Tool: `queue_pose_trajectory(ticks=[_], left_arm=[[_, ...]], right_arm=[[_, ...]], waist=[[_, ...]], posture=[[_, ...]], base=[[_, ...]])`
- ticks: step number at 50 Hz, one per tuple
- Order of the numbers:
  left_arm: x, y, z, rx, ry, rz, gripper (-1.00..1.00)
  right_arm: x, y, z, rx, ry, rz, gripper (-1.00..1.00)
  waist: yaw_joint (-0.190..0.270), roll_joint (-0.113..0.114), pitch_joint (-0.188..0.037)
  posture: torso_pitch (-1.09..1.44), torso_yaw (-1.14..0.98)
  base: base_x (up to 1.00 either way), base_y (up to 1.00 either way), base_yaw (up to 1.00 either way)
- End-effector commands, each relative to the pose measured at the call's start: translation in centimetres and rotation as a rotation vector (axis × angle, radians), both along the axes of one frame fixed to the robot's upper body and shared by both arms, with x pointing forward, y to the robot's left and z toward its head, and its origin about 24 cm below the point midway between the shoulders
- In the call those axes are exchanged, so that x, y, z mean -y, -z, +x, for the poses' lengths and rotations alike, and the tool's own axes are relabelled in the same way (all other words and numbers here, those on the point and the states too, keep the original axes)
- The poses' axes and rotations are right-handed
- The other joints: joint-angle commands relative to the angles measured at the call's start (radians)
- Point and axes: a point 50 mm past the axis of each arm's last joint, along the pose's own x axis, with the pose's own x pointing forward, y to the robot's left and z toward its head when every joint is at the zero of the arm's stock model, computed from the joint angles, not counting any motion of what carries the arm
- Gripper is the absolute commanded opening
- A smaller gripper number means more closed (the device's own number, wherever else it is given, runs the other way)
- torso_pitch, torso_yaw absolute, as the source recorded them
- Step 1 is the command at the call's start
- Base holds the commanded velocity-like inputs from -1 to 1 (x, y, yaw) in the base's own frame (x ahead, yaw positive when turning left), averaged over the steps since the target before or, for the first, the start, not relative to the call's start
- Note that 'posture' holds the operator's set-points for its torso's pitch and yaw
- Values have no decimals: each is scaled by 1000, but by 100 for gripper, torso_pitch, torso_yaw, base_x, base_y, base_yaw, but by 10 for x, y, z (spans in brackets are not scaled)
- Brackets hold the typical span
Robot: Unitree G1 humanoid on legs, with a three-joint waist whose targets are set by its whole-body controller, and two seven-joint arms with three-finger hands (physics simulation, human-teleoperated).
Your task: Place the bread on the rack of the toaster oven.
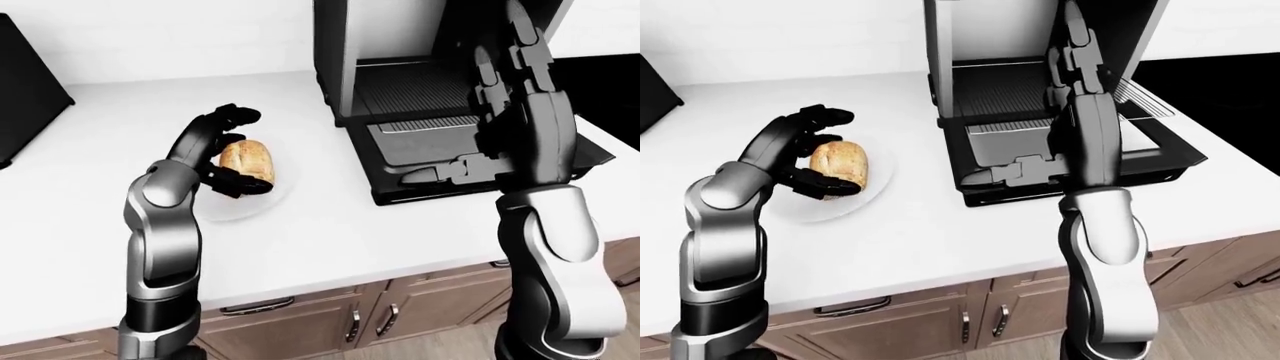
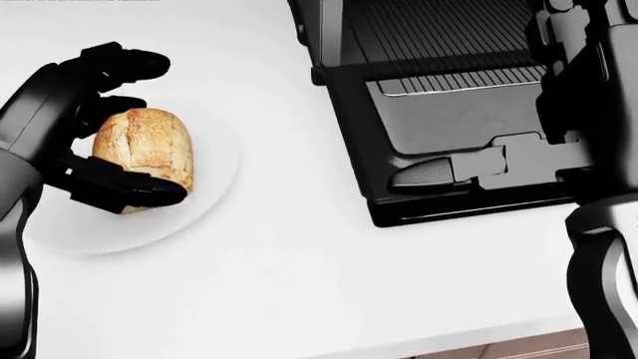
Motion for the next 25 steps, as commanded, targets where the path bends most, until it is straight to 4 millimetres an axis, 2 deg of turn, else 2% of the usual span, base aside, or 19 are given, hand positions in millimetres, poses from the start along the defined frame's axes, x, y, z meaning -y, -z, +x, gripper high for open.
queue_pose_trajectory(ticks=[1, 19, 25], left_arm=[[3, -12, -1, 60, 20, 18, 42], [4, -6, 2, 63, 6, 71, 28], [3, -7, 3, 70, 3, 76, 14]], right_arm=[[-1, -12, -6, 76, 1, -6, 100], [0, -11, -9, 79, 5, -4, 100], [0, -10, -9, 78, 7, -4, 100]], waist=[[-1, 1, -21], [-1, 2, -22], [-2, 3, -23]], posture=[[0, 0], [0, 0], [0, 0]], base=[[0, 0, 0], [0, 0, 0], [0, 0, 0]])
